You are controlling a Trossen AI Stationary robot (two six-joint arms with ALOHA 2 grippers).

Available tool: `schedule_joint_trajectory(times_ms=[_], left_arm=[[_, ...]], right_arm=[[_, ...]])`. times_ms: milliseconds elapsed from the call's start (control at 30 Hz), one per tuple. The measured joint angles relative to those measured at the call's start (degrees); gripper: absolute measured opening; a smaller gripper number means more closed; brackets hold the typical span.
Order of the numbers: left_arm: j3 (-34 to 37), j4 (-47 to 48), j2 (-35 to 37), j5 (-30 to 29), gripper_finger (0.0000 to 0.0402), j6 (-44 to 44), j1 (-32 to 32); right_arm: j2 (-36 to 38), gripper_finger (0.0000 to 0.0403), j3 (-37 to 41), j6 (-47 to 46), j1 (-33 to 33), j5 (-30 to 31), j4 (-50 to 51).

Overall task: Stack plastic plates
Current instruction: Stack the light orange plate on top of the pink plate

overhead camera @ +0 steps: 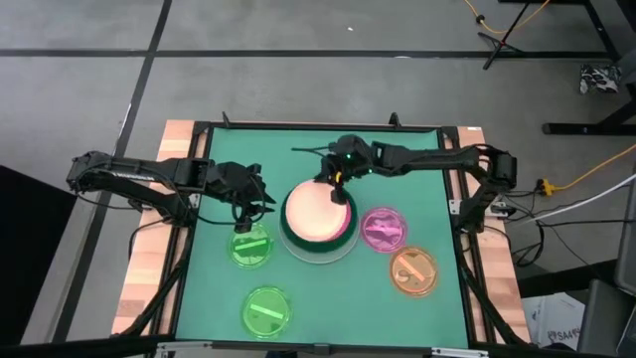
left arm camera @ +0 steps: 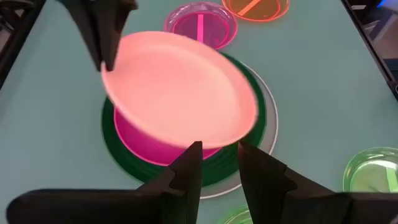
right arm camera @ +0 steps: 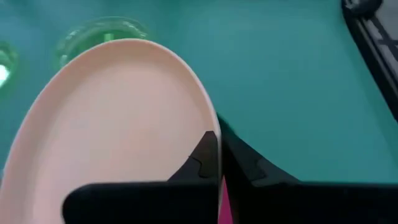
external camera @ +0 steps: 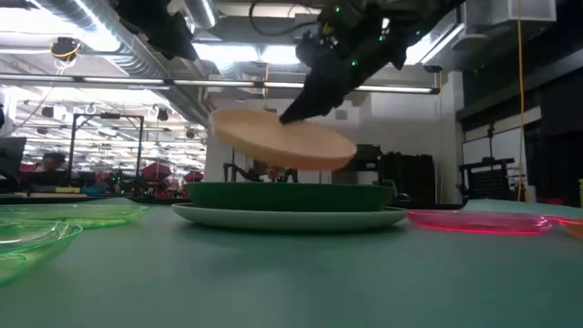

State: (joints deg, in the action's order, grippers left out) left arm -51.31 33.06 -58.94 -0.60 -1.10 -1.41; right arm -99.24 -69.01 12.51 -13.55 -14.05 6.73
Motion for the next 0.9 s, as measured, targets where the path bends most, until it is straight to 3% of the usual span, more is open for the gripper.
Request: schedule_joint_trajectory(times_ms=[900], left_arm=[[0.02, 1.23, -0.04, 0.00, 0.0096, -0.46, -0.02]], right_arm=[[-6.03, 0.0001, 0.09, 3.21, -1.11, 5.71, 4.25]])
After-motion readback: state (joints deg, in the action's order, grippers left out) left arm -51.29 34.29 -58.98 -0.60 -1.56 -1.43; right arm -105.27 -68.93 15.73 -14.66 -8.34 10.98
